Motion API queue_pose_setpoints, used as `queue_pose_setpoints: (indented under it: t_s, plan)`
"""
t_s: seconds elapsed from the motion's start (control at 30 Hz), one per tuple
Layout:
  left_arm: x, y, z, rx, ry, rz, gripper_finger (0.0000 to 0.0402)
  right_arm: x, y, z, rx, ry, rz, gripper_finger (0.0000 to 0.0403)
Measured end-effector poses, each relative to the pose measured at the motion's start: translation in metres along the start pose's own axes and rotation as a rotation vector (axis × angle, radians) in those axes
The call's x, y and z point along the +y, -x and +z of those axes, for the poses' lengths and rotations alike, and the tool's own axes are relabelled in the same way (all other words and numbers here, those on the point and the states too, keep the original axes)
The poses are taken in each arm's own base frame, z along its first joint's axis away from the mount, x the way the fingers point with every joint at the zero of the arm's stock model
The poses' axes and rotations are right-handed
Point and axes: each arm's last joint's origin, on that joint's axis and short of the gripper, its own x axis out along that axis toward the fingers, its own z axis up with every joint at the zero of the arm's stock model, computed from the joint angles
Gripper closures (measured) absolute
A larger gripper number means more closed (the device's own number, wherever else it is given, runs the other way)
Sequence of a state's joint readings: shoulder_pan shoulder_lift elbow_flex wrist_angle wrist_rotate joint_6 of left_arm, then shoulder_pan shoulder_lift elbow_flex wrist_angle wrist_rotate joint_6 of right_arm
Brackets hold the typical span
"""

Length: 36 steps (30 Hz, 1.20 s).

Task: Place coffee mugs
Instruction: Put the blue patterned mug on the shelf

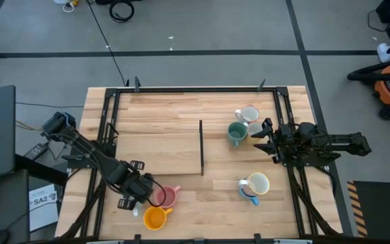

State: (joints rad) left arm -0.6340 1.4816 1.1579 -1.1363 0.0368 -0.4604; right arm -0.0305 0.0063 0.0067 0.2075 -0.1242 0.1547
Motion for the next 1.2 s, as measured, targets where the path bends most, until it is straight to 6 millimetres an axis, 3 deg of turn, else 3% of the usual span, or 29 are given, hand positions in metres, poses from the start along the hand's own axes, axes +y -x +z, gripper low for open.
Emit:
queue_pose_setpoints:
  t_s: [0.3,0.53,0.9,1.2]
  plan:
    - [0.017,0.053,0.007,0.005,-0.098,0.003,0.0381,0.000,0.000,0.000,0.001,0.000,0.000,0.0210]
    - [0.048,0.085,0.015,-0.014,-0.053,0.022,0.0381,0.000,0.000,0.000,0.000,0.000,0.000,0.0210]
    - [0.129,0.100,0.025,-0.074,0.132,0.113,0.0381,0.000,0.000,0.000,0.000,0.000,0.000,0.0210]
    - [0.197,0.108,0.036,-0.289,0.216,0.224,0.0381,0.000,0.000,0.000,0.000,0.000,0.000,0.0210]
